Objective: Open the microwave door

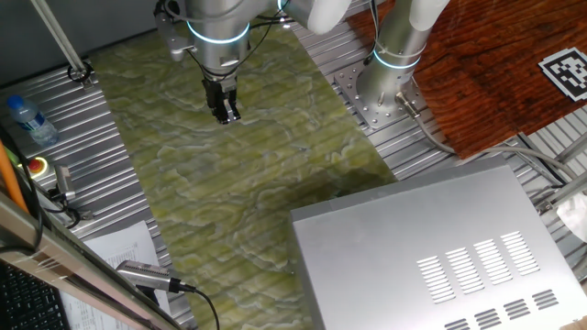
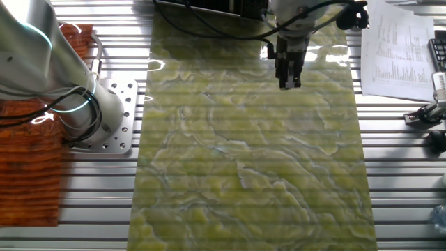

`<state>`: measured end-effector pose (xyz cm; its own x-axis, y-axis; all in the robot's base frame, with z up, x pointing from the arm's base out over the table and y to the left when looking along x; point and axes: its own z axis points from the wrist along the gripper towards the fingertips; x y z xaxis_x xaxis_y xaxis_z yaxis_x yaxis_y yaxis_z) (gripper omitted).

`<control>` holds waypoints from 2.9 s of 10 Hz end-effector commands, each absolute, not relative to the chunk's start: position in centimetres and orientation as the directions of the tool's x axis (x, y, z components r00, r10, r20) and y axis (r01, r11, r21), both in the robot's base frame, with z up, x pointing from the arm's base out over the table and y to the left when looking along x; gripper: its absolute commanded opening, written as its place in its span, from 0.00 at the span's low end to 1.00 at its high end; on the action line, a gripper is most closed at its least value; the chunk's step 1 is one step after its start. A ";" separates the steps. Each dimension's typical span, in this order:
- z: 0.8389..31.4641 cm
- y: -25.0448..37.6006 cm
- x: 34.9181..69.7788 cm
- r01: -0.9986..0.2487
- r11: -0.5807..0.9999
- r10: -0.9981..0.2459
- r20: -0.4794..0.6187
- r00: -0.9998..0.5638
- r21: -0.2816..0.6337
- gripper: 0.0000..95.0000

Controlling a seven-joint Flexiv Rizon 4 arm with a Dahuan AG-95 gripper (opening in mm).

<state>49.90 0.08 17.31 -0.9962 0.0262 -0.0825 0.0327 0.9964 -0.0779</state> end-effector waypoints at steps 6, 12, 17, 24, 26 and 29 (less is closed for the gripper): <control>19.4 3.1 49.9 0.020 1.000 0.020 -0.066 -0.998 -0.005 0.00; 19.9 6.6 50.5 0.012 1.000 0.011 -0.062 -0.998 -0.008 0.00; 20.1 10.9 52.0 0.010 1.000 0.010 -0.059 -0.998 -0.004 0.00; 21.0 14.1 53.4 -0.007 1.000 -0.007 -0.023 -1.000 0.002 0.00; 21.2 14.3 53.5 -0.016 1.000 -0.016 -0.024 -1.000 -0.001 0.00; 21.3 14.4 53.5 -0.016 1.000 -0.016 -0.018 -1.000 0.000 0.00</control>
<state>53.38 14.37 21.28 -0.9998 -0.0132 -0.0167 -0.0132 0.9999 0.0014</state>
